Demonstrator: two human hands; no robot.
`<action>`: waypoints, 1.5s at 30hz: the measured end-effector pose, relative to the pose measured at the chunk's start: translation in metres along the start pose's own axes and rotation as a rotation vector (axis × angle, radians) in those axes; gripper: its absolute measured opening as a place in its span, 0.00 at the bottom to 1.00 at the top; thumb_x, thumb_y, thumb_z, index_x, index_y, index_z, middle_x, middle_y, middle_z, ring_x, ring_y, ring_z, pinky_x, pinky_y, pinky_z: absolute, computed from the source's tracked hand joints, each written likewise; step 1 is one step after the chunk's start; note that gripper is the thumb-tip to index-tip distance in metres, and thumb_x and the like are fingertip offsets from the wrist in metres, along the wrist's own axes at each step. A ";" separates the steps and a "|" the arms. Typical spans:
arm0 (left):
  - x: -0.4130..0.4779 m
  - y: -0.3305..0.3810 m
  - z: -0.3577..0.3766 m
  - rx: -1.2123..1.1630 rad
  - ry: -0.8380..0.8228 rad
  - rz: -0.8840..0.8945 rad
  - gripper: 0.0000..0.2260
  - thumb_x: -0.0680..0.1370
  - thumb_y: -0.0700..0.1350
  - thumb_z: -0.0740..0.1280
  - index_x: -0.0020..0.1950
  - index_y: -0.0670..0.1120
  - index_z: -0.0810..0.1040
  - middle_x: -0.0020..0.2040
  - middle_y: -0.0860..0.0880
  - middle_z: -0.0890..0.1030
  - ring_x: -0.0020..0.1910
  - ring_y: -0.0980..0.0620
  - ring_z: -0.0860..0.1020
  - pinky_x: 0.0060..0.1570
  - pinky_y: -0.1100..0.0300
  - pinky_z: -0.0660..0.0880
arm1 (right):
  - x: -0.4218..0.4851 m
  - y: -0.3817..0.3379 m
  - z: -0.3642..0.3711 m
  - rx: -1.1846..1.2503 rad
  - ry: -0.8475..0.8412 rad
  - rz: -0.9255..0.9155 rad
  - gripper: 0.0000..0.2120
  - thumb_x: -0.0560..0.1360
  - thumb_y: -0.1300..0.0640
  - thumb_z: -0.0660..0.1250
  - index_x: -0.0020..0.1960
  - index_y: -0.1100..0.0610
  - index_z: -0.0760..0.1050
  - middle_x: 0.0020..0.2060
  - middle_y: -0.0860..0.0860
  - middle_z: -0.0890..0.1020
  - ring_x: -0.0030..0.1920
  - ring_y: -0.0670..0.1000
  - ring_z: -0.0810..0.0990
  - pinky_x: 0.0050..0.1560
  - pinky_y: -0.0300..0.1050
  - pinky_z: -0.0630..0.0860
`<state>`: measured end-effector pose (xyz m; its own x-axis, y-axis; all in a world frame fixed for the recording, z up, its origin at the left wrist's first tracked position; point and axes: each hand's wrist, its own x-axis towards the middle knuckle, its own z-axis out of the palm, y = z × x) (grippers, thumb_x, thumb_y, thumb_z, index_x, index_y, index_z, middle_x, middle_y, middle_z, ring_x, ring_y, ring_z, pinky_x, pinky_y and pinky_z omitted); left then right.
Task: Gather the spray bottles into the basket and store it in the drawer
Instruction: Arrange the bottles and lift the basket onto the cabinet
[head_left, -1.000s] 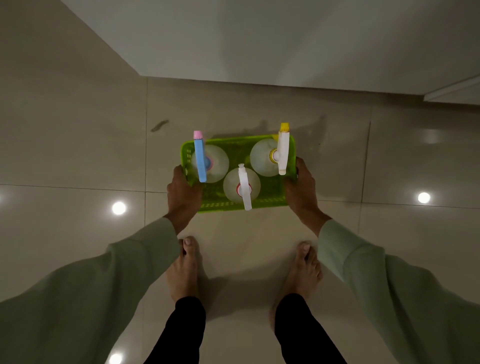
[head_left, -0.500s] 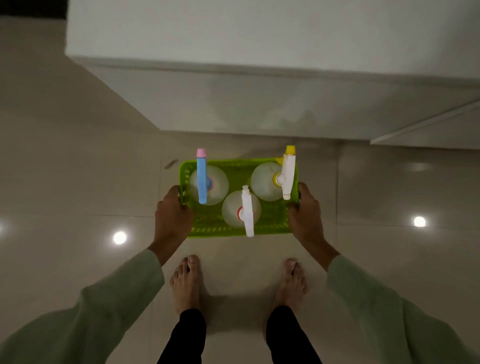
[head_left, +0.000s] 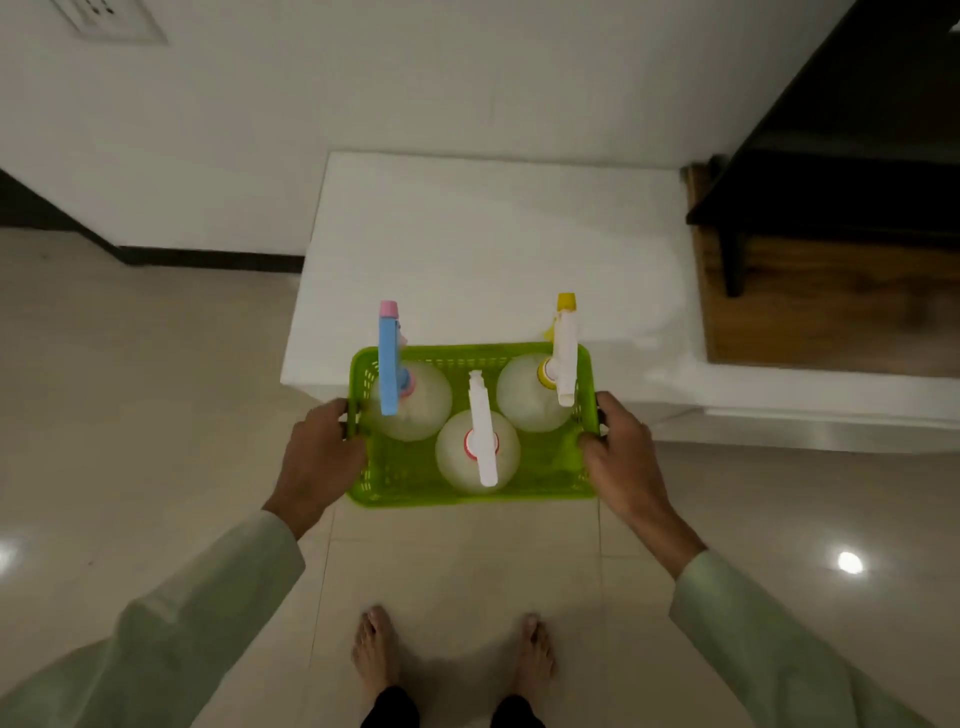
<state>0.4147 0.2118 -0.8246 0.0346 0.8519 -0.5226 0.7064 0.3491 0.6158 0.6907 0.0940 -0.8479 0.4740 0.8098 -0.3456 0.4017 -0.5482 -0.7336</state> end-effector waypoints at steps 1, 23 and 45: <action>0.003 0.015 -0.006 -0.006 -0.001 0.007 0.18 0.73 0.32 0.61 0.60 0.44 0.80 0.47 0.41 0.85 0.45 0.38 0.83 0.49 0.42 0.81 | 0.007 -0.009 -0.009 0.008 -0.001 0.000 0.16 0.71 0.69 0.60 0.52 0.53 0.76 0.44 0.53 0.83 0.41 0.58 0.80 0.41 0.54 0.77; 0.198 0.121 -0.009 0.003 -0.051 -0.013 0.18 0.75 0.36 0.62 0.65 0.42 0.77 0.52 0.38 0.82 0.49 0.36 0.82 0.51 0.38 0.81 | 0.201 -0.062 0.007 -0.025 0.113 0.114 0.11 0.71 0.67 0.59 0.49 0.58 0.76 0.44 0.58 0.83 0.45 0.64 0.79 0.45 0.57 0.78; 0.034 -0.033 0.089 -0.660 -0.005 -0.288 0.13 0.79 0.41 0.67 0.64 0.46 0.77 0.60 0.44 0.82 0.57 0.43 0.82 0.53 0.51 0.79 | 0.006 0.046 0.097 0.511 0.223 0.319 0.04 0.81 0.60 0.66 0.54 0.56 0.78 0.49 0.53 0.83 0.52 0.61 0.83 0.46 0.55 0.81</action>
<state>0.4556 0.1947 -0.9146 -0.0842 0.6894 -0.7195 0.1135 0.7240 0.6804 0.6359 0.0941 -0.9410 0.6820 0.5304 -0.5035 -0.1841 -0.5418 -0.8201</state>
